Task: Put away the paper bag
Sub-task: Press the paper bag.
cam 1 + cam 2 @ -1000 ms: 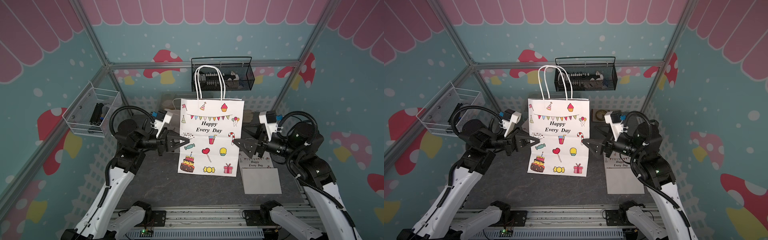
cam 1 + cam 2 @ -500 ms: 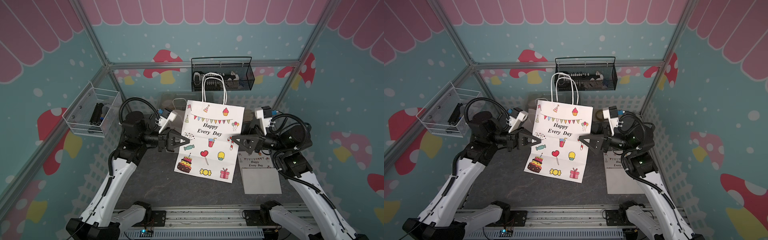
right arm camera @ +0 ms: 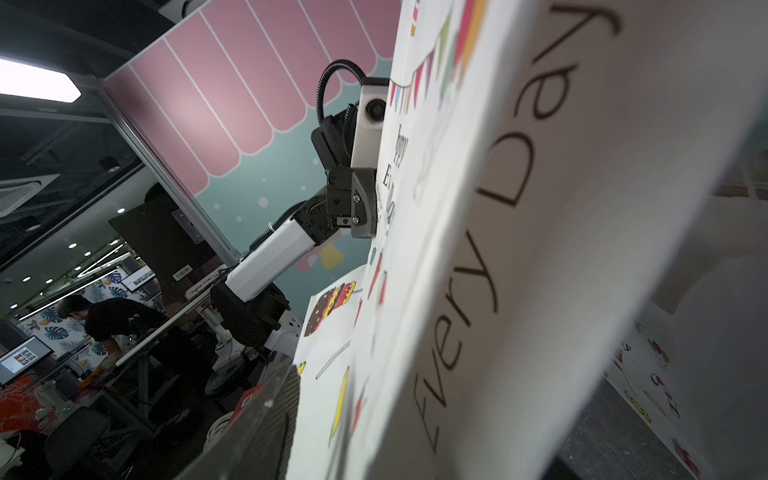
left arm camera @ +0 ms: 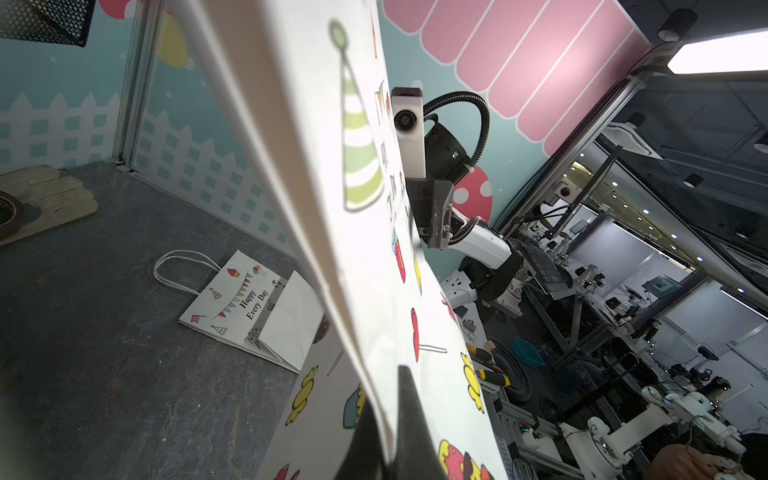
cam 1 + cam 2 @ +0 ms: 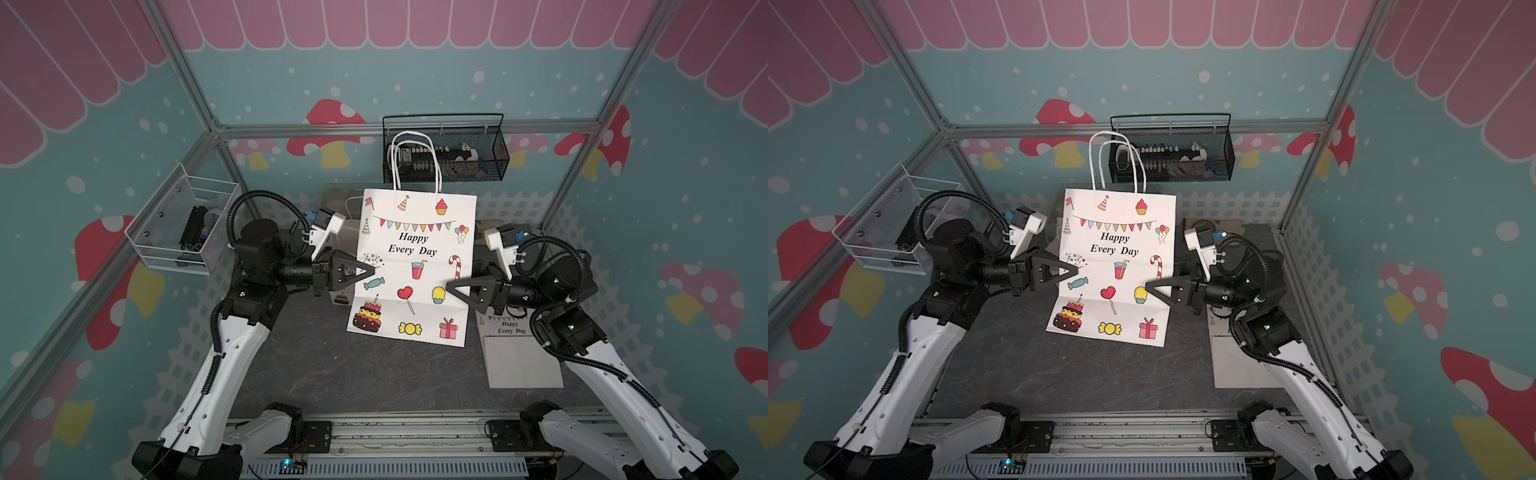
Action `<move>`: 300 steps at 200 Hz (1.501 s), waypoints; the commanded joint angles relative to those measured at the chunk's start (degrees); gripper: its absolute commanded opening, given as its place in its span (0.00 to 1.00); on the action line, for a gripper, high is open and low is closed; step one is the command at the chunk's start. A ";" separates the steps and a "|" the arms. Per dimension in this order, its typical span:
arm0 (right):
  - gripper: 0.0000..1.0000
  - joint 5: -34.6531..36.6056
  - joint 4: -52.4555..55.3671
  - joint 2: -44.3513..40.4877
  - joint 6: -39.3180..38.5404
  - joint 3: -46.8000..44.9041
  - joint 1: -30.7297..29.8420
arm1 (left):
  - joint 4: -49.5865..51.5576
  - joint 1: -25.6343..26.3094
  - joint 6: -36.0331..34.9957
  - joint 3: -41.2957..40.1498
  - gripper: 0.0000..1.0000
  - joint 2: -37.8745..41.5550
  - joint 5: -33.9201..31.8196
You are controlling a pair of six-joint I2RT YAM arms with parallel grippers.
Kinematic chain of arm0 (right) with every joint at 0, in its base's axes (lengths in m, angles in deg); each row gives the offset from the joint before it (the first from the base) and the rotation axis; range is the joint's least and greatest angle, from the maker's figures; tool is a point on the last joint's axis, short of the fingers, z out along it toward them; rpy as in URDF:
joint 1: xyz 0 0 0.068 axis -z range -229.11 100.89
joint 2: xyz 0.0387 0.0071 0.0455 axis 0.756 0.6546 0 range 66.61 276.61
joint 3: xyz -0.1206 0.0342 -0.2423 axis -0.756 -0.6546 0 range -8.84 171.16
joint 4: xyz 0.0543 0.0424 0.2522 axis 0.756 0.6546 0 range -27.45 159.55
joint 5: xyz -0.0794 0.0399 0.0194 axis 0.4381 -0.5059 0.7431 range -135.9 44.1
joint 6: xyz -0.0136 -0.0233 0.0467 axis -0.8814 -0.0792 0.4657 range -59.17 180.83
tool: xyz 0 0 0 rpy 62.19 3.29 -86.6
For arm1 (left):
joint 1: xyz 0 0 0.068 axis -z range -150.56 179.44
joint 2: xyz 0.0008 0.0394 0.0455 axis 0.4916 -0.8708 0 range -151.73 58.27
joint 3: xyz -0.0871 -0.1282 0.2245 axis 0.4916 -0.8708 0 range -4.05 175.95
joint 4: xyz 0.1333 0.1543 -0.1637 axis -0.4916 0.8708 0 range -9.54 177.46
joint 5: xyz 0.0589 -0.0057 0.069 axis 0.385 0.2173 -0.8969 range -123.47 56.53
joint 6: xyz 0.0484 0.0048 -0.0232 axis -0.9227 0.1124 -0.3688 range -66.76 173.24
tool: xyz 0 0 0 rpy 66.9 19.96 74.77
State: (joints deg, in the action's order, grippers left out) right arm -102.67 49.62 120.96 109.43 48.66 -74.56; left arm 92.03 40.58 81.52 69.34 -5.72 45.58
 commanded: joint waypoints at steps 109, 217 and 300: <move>0.00 2.36 8.08 -0.91 -5.71 2.65 -1.18 | 1.00 -0.69 1.70 -3.11 0.56 4.37 -2.00; 0.00 -2.22 8.19 -0.49 -6.62 3.29 -1.10 | 1.00 3.73 -0.04 -8.40 0.85 8.10 -6.39; 0.00 -4.31 7.39 -0.53 -6.75 2.40 -1.09 | 1.00 7.56 -1.70 -10.76 0.28 8.13 -9.68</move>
State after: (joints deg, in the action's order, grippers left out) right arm -106.67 57.82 121.61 103.94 51.13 -75.48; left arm 92.71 47.27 81.36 60.33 1.61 37.82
